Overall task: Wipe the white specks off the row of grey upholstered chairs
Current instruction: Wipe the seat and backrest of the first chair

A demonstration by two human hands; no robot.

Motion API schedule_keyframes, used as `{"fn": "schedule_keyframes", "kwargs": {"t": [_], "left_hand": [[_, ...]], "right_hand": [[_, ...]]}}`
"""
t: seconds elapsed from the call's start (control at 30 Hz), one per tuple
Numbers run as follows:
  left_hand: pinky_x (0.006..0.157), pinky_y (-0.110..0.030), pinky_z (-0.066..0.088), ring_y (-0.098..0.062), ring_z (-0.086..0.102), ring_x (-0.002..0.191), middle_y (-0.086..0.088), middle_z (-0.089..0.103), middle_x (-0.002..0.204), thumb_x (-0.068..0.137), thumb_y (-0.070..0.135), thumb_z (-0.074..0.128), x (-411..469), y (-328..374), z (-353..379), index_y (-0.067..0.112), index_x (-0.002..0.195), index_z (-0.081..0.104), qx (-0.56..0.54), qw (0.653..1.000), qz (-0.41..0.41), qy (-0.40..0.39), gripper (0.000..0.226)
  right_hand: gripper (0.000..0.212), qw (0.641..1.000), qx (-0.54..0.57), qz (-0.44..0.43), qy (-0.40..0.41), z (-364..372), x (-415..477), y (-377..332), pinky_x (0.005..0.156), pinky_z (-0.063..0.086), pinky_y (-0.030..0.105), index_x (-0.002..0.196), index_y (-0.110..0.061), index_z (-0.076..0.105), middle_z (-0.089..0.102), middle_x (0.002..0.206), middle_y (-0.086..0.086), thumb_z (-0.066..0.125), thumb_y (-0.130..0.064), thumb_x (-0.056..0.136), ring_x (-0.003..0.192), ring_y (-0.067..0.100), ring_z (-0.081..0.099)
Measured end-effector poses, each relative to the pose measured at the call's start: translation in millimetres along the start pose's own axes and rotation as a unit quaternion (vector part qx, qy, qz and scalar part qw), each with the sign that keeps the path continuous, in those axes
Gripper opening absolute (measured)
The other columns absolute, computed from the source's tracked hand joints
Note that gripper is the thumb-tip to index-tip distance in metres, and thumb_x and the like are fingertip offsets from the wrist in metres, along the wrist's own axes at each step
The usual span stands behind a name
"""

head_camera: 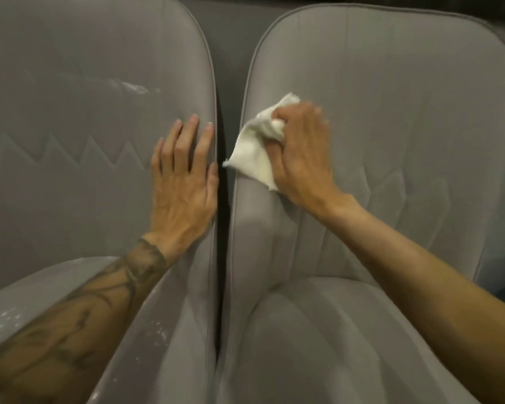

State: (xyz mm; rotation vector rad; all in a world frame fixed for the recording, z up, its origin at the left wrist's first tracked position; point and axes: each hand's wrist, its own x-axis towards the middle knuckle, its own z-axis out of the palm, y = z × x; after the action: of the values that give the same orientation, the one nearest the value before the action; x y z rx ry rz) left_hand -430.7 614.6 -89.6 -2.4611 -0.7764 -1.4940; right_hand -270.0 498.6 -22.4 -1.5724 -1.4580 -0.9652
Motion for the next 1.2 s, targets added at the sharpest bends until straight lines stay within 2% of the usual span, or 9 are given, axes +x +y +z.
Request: {"fn": "schedule_keyframes", "kwargs": {"t": [0.2, 0.33, 0.43, 0.57, 0.67, 0.87, 0.93, 1.07, 1.2], "left_hand": [[0.125, -0.057, 0.023, -0.034, 0.023, 0.157, -0.012, 0.026, 0.17, 0.104, 0.023, 0.049, -3.4, -5.5, 15.5, 0.014, 0.164, 0.029, 0.012, 0.999, 0.013, 0.032, 0.063], [0.123, -0.059, 0.026, -0.036, 0.026, 0.156, -0.015, 0.031, 0.168, 0.104, 0.021, 0.053, -4.6, -8.3, 20.1, 0.011, 0.162, 0.031, 0.005, 0.998, 0.022, 0.053, 0.063], [0.123, -0.058, 0.027, -0.036, 0.027, 0.156, -0.015, 0.032, 0.167, 0.103, 0.022, 0.056, -5.0, -6.9, 20.0, 0.012, 0.162, 0.029, 0.018, 0.998, 0.02, 0.051, 0.066], [0.127, -0.053, 0.021, -0.032, 0.023, 0.157, -0.01, 0.027, 0.17, 0.106, 0.025, 0.044, -4.4, -7.4, 19.5, 0.016, 0.165, 0.026, 0.016, 0.999, 0.017, 0.046, 0.062], [0.126, -0.054, 0.022, -0.033, 0.023, 0.157, -0.011, 0.028, 0.169, 0.107, 0.025, 0.043, -5.7, -6.7, 19.9, 0.014, 0.164, 0.028, 0.015, 0.998, 0.018, 0.051, 0.06], [0.126, -0.057, 0.023, -0.036, 0.023, 0.157, -0.016, 0.029, 0.168, 0.103, 0.029, 0.057, -4.3, -8.9, 22.0, 0.014, 0.164, 0.022, 0.035, 0.999, 0.024, 0.034, 0.072], [0.127, -0.056, 0.021, -0.036, 0.024, 0.157, -0.015, 0.029, 0.169, 0.105, 0.025, 0.054, -4.8, -8.8, 21.6, 0.014, 0.164, 0.024, 0.021, 0.999, 0.021, 0.038, 0.068], [0.127, -0.055, 0.019, -0.034, 0.022, 0.157, -0.011, 0.028, 0.17, 0.107, 0.023, 0.046, -5.3, -7.2, 20.1, 0.014, 0.164, 0.028, 0.001, 0.999, 0.01, 0.044, 0.061], [0.125, -0.057, 0.024, -0.036, 0.025, 0.157, -0.014, 0.03, 0.169, 0.106, 0.026, 0.051, -5.8, -9.0, 21.2, 0.011, 0.163, 0.027, 0.017, 0.998, 0.019, 0.051, 0.063]], "right_hand": [[0.025, 0.992, -0.085, 0.043, 0.081, 6.7, 80.7, 4.8, 0.077, 0.029, 0.031, 0.108, -0.007, 0.061, 0.059, 0.107, 0.014, 0.056, -0.024, 0.09, 0.094, 0.031, 0.055], [0.025, 0.997, -0.041, -0.052, -0.042, 4.6, 17.3, -23.1, 0.085, 0.038, 0.044, 0.11, -0.008, 0.059, 0.056, 0.111, 0.016, 0.059, -0.02, 0.089, 0.098, 0.035, 0.05], [0.022, 0.981, -0.061, -0.138, -0.119, -7.6, 2.7, -23.2, 0.084, 0.036, 0.042, 0.111, -0.011, 0.059, 0.057, 0.113, 0.013, 0.056, -0.024, 0.094, 0.097, 0.031, 0.049], [0.026, 0.993, -0.111, -0.023, 0.012, 2.9, 76.4, -7.6, 0.08, 0.036, 0.039, 0.11, -0.008, 0.061, 0.058, 0.113, 0.015, 0.053, -0.024, 0.091, 0.098, 0.032, 0.053], [0.027, 0.993, -0.109, 0.011, 0.034, 9.8, 78.8, -14.1, 0.079, 0.038, 0.037, 0.11, -0.008, 0.062, 0.059, 0.111, 0.014, 0.052, -0.022, 0.089, 0.097, 0.031, 0.054], [0.024, 0.972, -0.063, -0.155, -0.165, -10.1, -30.7, -33.0, 0.084, 0.038, 0.044, 0.111, -0.01, 0.06, 0.056, 0.111, 0.014, 0.057, -0.026, 0.093, 0.095, 0.032, 0.048], [0.024, 0.98, -0.065, -0.13, -0.135, -10.3, -7.5, -22.5, 0.084, 0.039, 0.044, 0.112, -0.01, 0.059, 0.056, 0.111, 0.014, 0.057, -0.026, 0.095, 0.095, 0.031, 0.049], [0.02, 0.996, -0.093, 0.007, 0.018, 4.1, 63.6, -13.6, 0.078, 0.043, 0.045, 0.107, -0.008, 0.061, 0.057, 0.107, 0.014, 0.055, -0.02, 0.092, 0.093, 0.03, 0.052], [0.023, 0.996, -0.072, -0.033, -0.041, 7.5, 2.9, -36.5, 0.082, 0.042, 0.047, 0.109, -0.008, 0.06, 0.056, 0.11, 0.016, 0.058, -0.02, 0.09, 0.096, 0.033, 0.049]]}}
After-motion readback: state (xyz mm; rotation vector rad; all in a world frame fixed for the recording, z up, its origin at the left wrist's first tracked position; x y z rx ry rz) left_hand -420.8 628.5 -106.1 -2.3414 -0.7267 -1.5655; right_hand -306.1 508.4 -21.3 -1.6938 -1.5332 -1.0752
